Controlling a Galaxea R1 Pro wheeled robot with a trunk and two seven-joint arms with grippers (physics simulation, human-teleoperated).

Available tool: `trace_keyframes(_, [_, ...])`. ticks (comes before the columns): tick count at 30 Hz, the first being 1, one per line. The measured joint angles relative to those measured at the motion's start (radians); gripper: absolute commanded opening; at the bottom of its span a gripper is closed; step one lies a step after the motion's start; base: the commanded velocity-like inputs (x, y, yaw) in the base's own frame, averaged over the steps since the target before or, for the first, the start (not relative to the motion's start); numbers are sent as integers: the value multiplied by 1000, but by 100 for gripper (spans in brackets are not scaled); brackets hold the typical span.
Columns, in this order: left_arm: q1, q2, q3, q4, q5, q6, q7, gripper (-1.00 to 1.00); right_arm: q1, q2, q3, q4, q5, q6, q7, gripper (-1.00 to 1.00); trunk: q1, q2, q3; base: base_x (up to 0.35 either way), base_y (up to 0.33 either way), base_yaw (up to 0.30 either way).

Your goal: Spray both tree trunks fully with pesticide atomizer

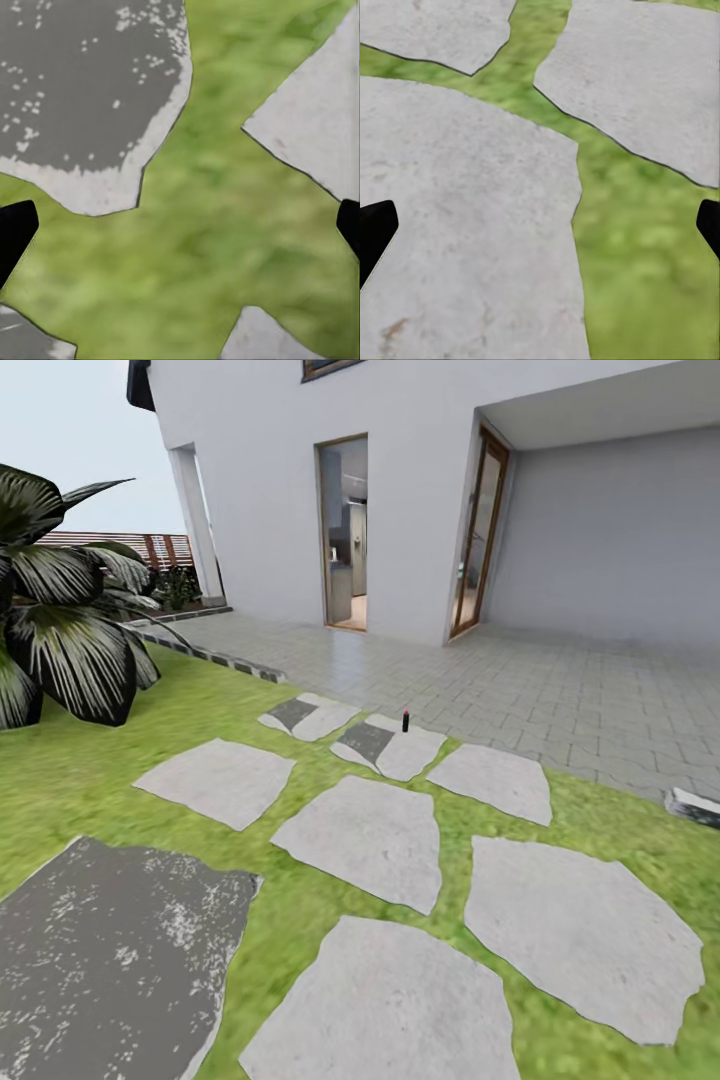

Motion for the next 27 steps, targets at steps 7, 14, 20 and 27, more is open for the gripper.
trace_keyframes(7, [0, 0, 0, 0, 0, 0, 0, 100, 1, 0, 0, 0, 0, -1, 0, 100, 0, 0, 0, 339, -23, 0])
trace_keyframes(14, [0, 0, 0, 1, 0, 0, 0, 100, 0, 0, 0, 0, 0, -1, 0, 100, 0, 0, 0, 339, -19, 0])
trace_keyframes(20, [0, 0, 0, 1, 0, 0, 0, 100, 0, 0, 0, 0, 0, 0, 0, 100, 0, 0, 0, 339, -15, 0])
trace_keyframes(27, [0, 0, 0, 0, 0, 0, 0, 100, 0, 0, 0, 0, 0, -1, 0, 100, 0, 0, 0, 339, -21, 0])
